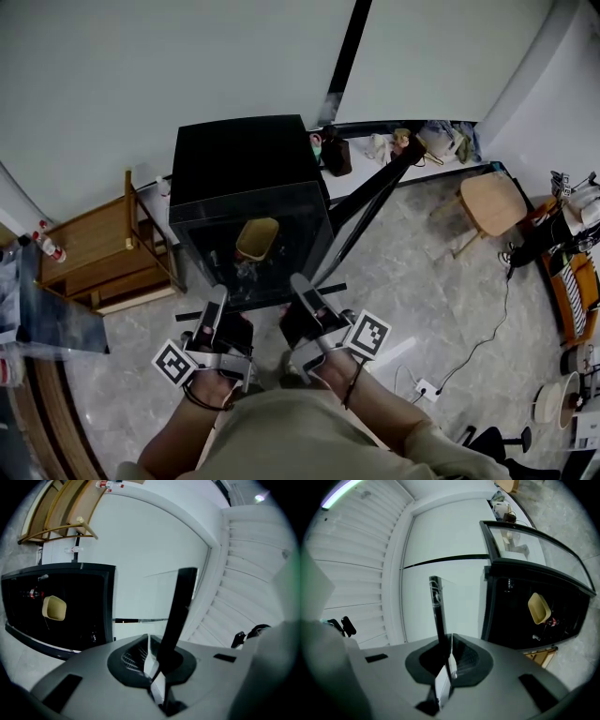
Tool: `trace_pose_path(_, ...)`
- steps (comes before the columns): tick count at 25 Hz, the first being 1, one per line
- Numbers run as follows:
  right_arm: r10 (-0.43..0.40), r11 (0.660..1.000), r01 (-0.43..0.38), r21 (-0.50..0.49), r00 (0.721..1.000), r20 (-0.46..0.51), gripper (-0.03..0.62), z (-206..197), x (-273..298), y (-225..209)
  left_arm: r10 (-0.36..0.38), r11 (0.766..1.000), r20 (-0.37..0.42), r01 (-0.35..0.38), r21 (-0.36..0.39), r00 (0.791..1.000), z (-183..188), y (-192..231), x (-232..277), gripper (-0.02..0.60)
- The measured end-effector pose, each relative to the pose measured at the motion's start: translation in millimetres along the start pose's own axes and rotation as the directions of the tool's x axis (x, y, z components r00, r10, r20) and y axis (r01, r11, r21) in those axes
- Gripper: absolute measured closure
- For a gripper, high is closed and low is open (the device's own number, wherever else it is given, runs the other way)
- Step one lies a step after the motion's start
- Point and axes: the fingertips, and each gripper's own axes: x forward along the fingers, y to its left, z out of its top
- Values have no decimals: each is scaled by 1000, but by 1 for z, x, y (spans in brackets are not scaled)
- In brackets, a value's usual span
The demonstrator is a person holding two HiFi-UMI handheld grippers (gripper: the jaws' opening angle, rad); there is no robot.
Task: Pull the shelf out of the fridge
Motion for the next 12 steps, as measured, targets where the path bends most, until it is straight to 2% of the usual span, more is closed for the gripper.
trace_pose_path(8,119,992,-118,-44,992,30,591,18,37,56,-108,983,-84,119,140,991,18,-61,49,563)
trace_pose_path(12,161,984,-159,-74,987,21,591,25,53,86,-171,971,-95,185,155,981,24,-90,67,563)
